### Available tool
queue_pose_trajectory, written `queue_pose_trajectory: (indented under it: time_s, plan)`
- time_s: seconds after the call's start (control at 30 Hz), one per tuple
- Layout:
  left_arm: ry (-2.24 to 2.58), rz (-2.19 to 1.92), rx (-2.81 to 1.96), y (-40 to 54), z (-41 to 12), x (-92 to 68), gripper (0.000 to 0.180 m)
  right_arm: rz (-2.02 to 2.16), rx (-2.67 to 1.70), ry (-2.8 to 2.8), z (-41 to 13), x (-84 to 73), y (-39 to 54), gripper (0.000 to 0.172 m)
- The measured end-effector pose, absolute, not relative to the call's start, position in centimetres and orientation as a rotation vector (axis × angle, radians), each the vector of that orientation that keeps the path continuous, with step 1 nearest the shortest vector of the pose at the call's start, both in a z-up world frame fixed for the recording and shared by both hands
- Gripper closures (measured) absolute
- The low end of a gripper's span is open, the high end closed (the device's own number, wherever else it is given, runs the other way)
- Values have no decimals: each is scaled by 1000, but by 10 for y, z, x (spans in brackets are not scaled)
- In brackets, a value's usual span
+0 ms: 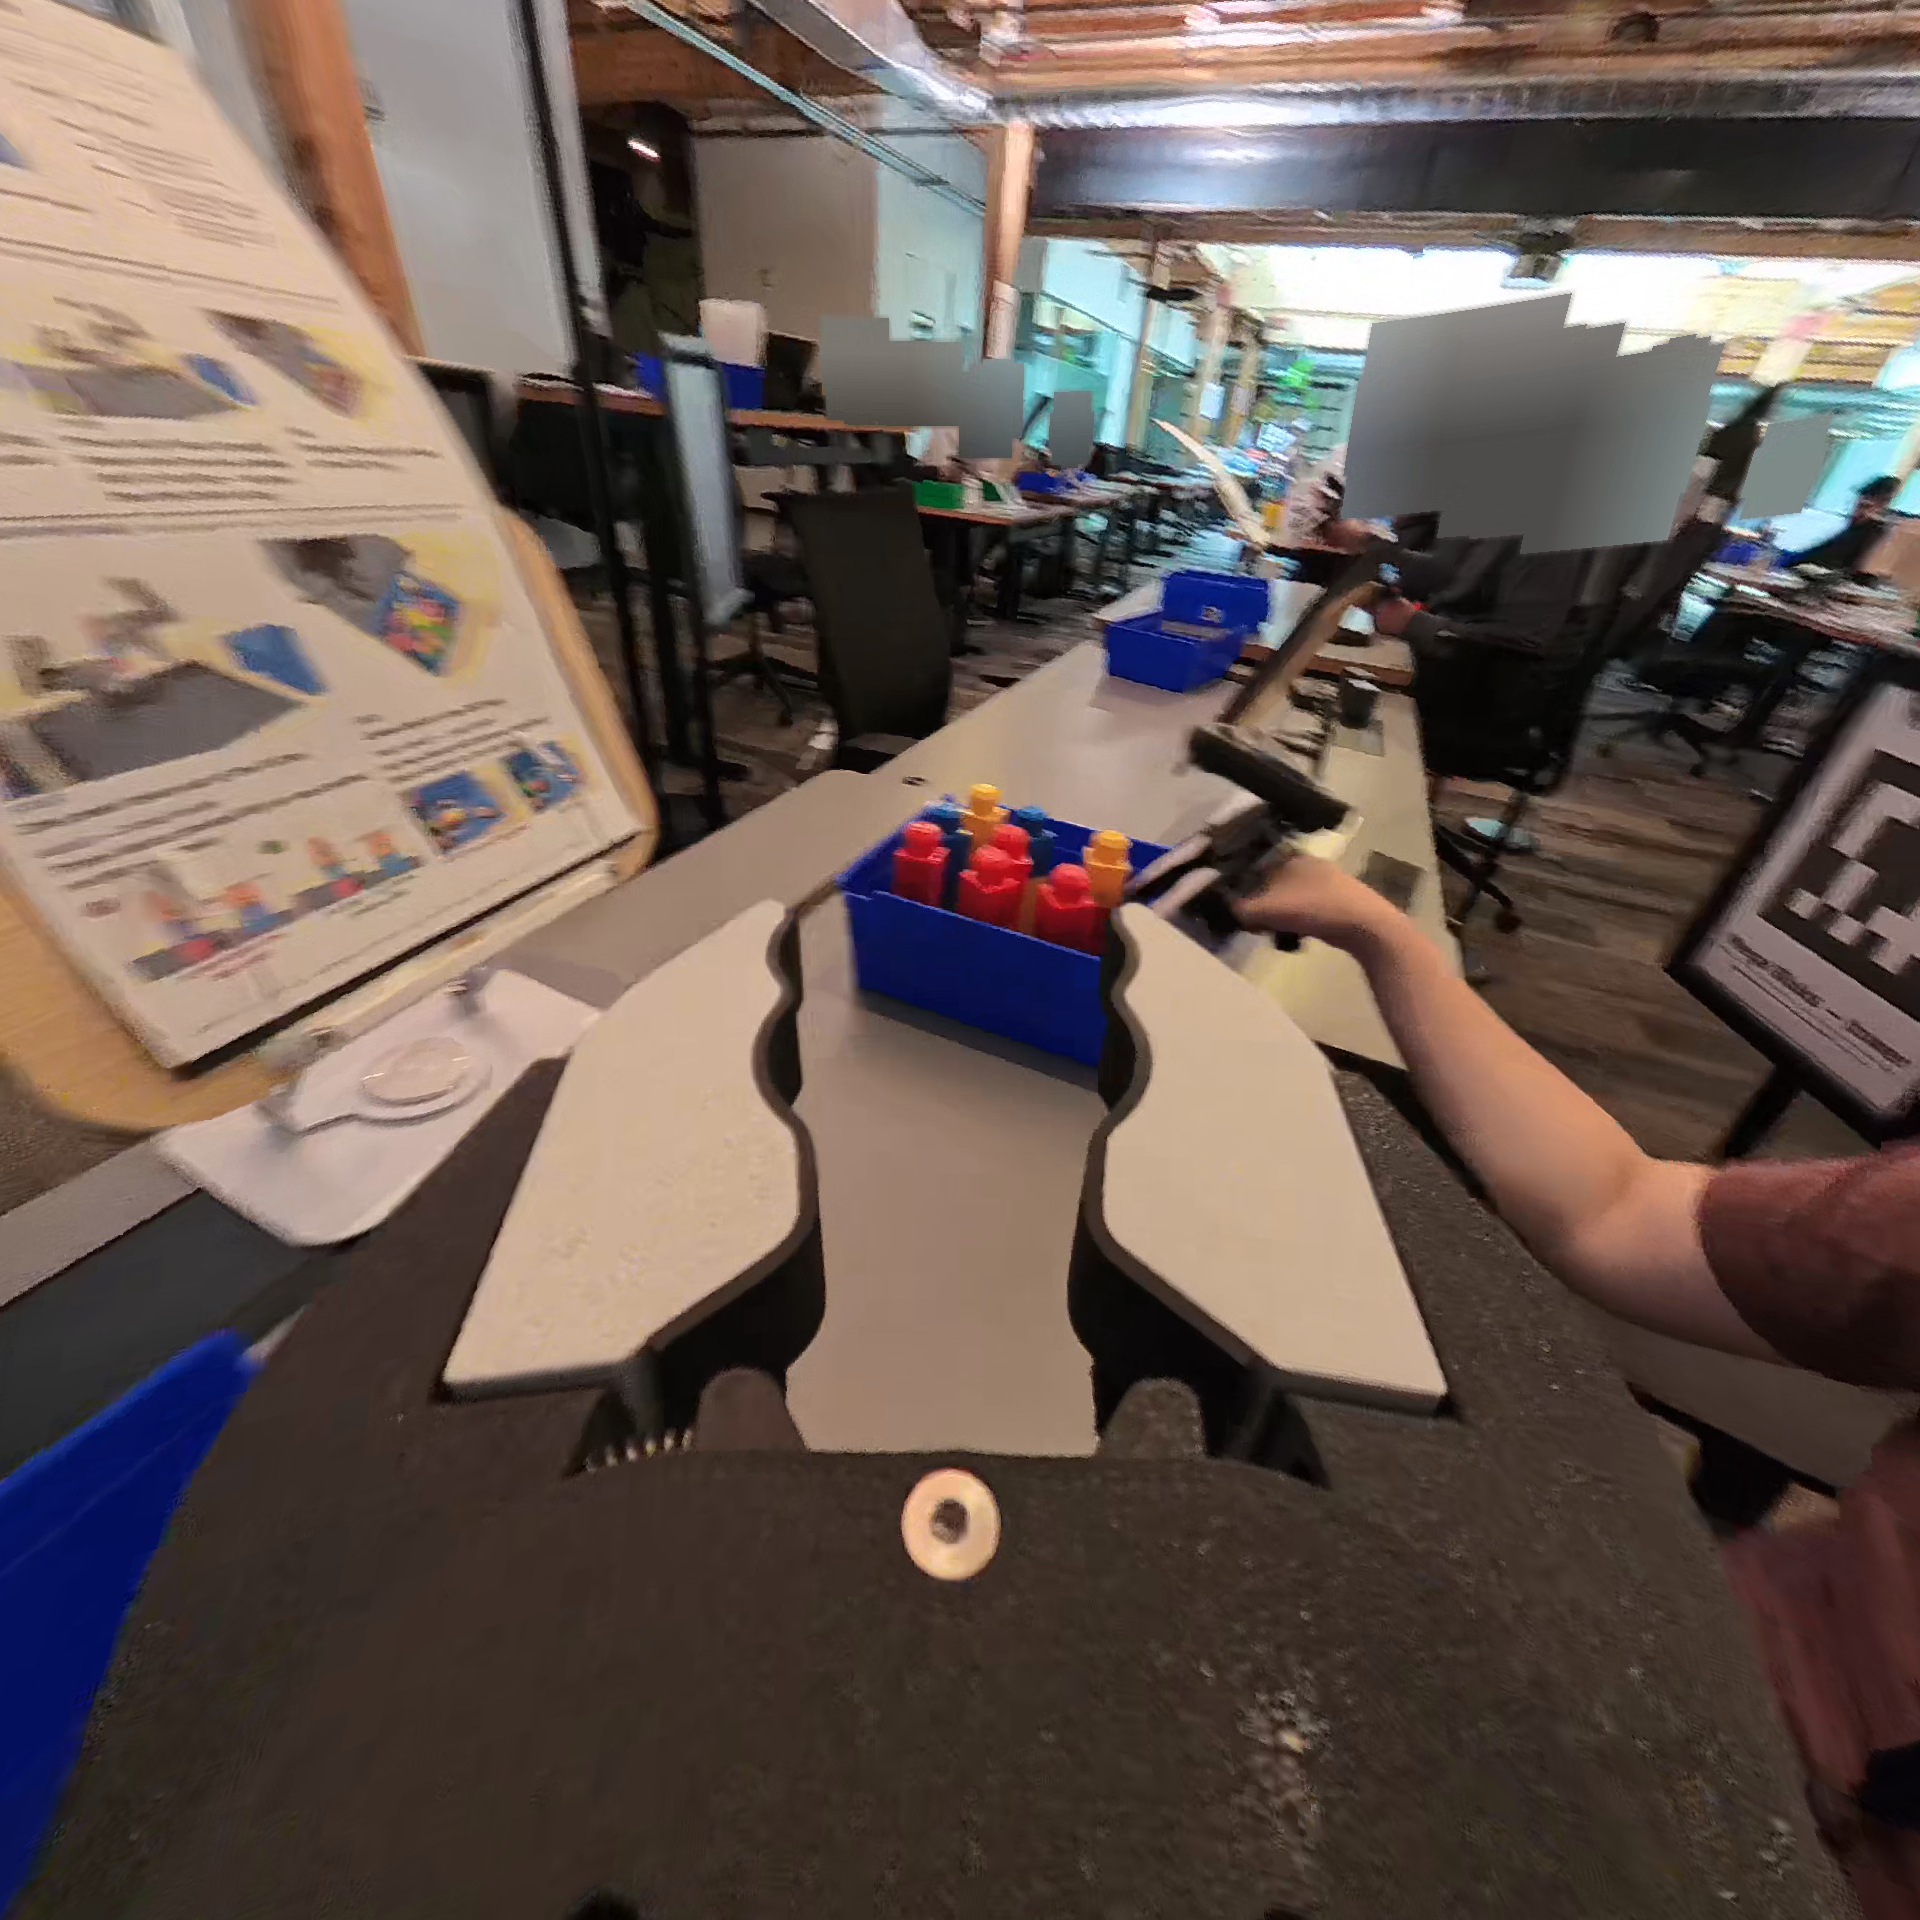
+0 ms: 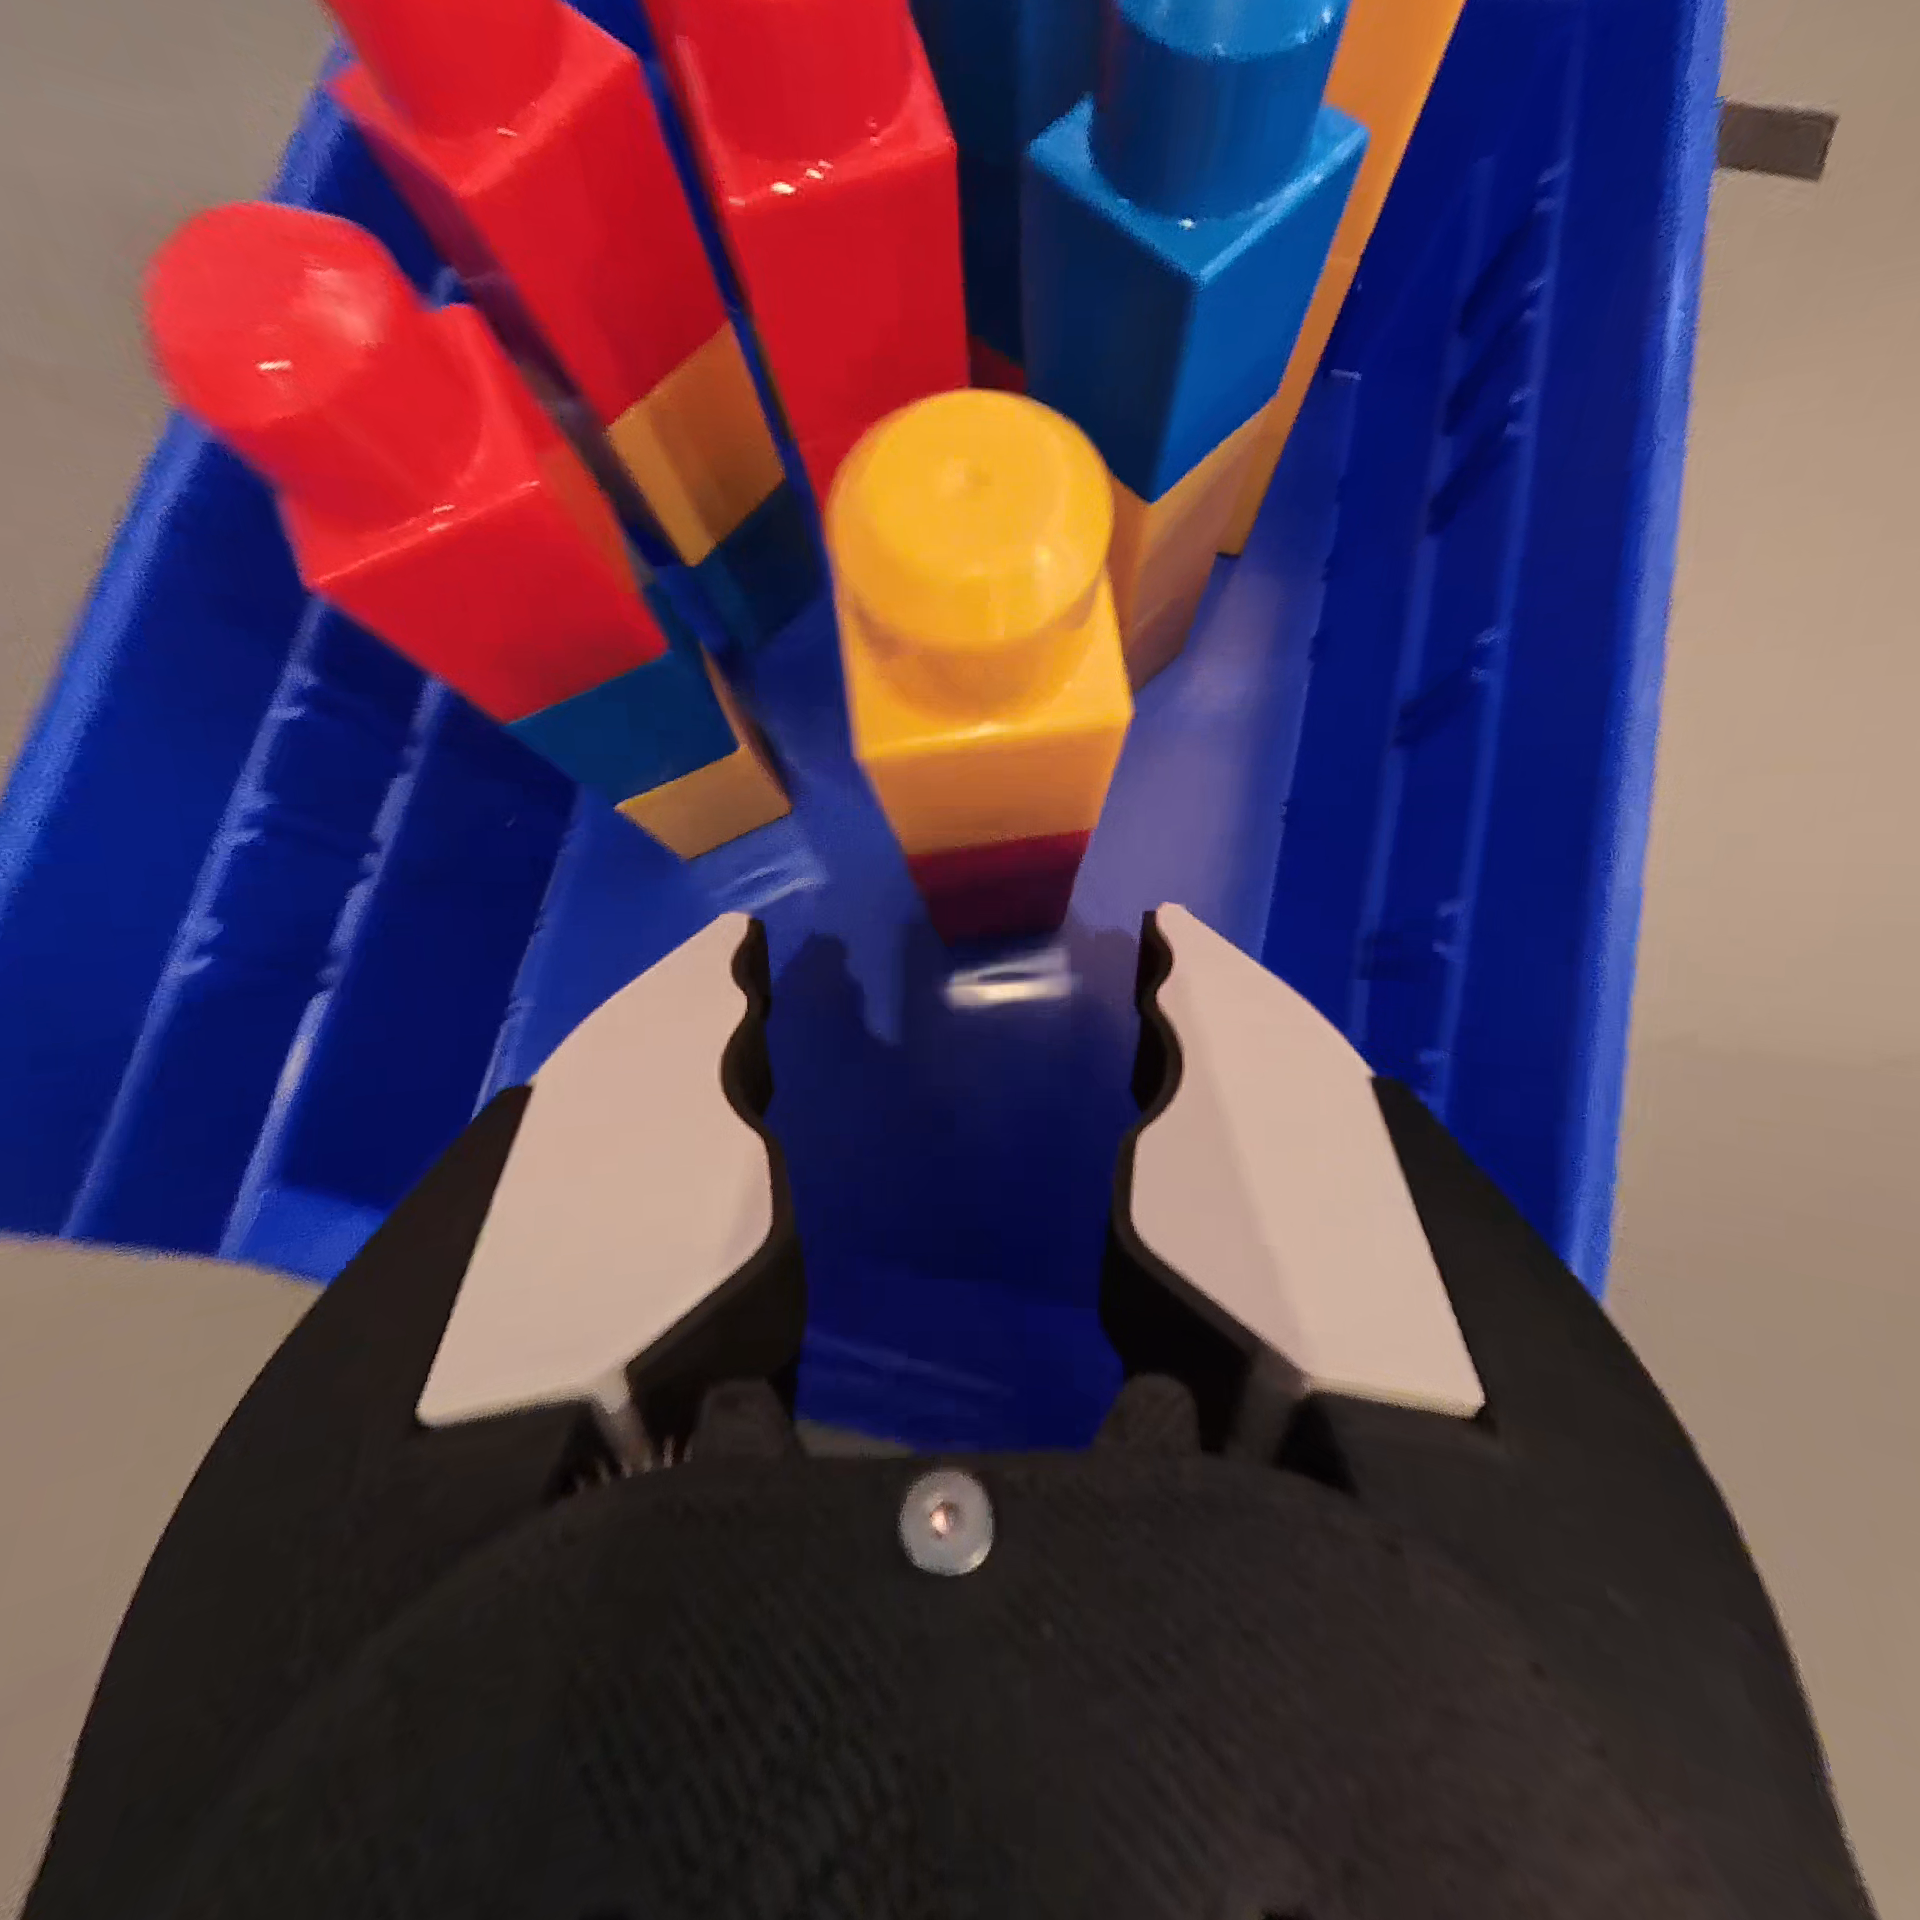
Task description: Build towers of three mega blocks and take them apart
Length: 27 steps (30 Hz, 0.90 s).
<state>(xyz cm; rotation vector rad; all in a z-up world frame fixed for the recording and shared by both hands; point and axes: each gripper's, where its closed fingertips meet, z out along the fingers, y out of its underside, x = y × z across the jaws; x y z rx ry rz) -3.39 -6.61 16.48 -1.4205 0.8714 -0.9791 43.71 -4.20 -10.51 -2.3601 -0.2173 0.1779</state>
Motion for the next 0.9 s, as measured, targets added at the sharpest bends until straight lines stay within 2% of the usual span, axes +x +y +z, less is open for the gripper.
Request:
queue_pose_trajectory:
  time_s: [0.1, 0.17, 0.27, 0.4, 0.5, 0.6, 0.9]
  plan:
    - [577, -748, -1510, -34, 166, -115, 122, 233, -2225, -248, -80, 434, -58, 103]
    - [338, -491, -1648, -12, 145, -189, 116, 274, -2085, -239, -55, 434, -67, 114]
    - [45, -145, -1839, -4, 103, -290, 121, 149, -1896, -109, -8, 464, -75, 123]
    - [-83, -63, -1980, -6, 68, -332, 119, 28, -1798, 5, 36, 505, -61, 129]
    - [-85, -85, -2188, -2, 28, -326, 115, 59, -1987, -51, 24, 519, -27, 124]
    - [-118, -115, -2318, 7, -1, -320, 117, 2, -2095, -107, 10, 529, 3, 130]
    - [-162, -142, -2634, 9, -70, -317, 124, -68, -2375, -90, -52, 530, 20, 129]
